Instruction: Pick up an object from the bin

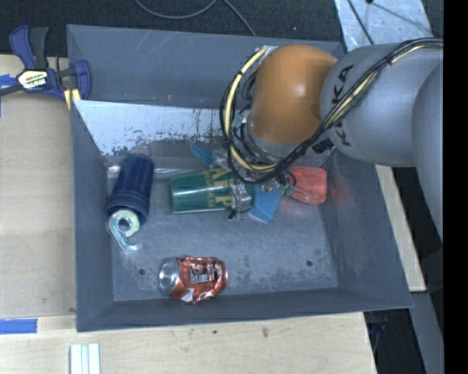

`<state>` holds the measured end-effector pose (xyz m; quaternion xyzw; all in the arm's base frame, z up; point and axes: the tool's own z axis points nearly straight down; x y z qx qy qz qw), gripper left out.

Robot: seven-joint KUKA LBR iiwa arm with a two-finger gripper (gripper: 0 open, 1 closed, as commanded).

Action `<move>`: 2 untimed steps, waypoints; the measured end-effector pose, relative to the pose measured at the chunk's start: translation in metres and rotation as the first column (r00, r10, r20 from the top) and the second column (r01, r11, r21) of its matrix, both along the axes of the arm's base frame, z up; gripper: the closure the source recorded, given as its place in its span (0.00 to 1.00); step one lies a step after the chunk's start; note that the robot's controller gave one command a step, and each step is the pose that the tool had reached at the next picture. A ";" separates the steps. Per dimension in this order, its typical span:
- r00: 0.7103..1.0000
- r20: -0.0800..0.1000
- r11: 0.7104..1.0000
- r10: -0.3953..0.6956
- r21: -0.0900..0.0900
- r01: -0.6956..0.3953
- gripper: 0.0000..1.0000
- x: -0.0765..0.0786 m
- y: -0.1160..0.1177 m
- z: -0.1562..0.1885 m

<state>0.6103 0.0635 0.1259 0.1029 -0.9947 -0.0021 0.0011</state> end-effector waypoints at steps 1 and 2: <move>1.000 0.003 1.000 -0.012 0.001 0.012 1.00 -0.007 -0.011 0.063; 1.000 0.013 1.000 -0.012 0.001 0.012 1.00 -0.003 -0.012 0.101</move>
Offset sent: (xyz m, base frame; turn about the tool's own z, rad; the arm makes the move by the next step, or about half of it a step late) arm 0.0106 -0.0042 0.0552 -0.0083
